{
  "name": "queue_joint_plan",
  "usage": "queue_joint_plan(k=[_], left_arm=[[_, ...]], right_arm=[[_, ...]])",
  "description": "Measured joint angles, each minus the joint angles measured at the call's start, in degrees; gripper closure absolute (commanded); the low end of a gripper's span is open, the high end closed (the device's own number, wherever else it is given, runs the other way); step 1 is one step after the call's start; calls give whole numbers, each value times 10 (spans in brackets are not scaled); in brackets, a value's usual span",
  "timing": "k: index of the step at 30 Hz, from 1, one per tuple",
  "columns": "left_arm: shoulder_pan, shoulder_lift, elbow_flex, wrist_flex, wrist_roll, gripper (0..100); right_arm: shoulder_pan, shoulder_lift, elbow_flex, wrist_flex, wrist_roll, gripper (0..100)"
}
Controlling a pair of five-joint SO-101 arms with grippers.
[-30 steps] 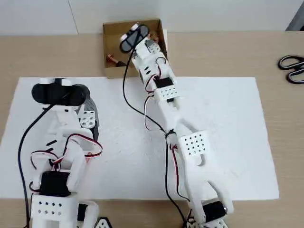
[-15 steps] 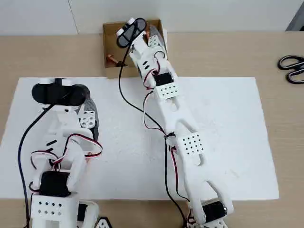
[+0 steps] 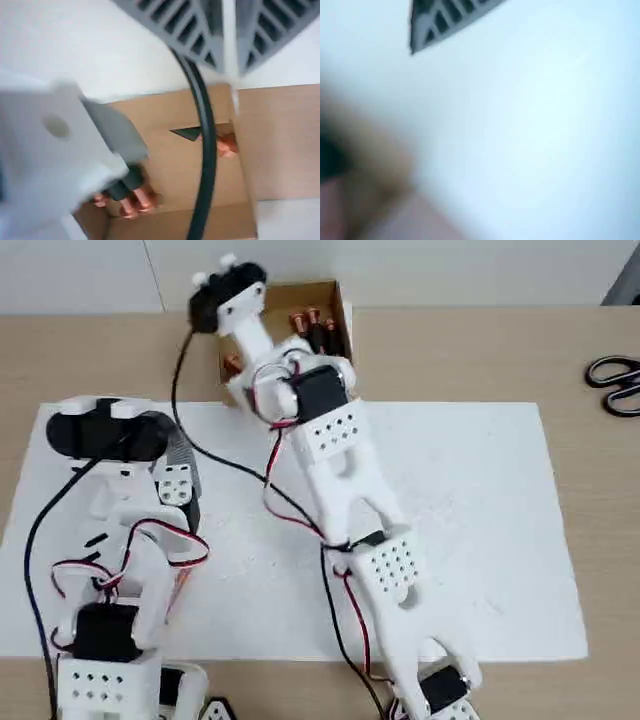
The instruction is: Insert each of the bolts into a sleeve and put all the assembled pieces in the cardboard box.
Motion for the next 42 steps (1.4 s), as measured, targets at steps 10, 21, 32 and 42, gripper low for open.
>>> queue_joint_plan(k=[10,21,32,42], left_arm=[[-283,-197,28,11,-7,994],[-671,-337,58,245,-78,994],[-900,-338,69,281,29,994],[-914,-338,120,281,33,994]], right_arm=[[-13,-17,-1,24,0,760],[-109,-18,51,30,0,760],[-289,-16,200,30,-10,760],[-307,-16,203,-9,-168,760]])
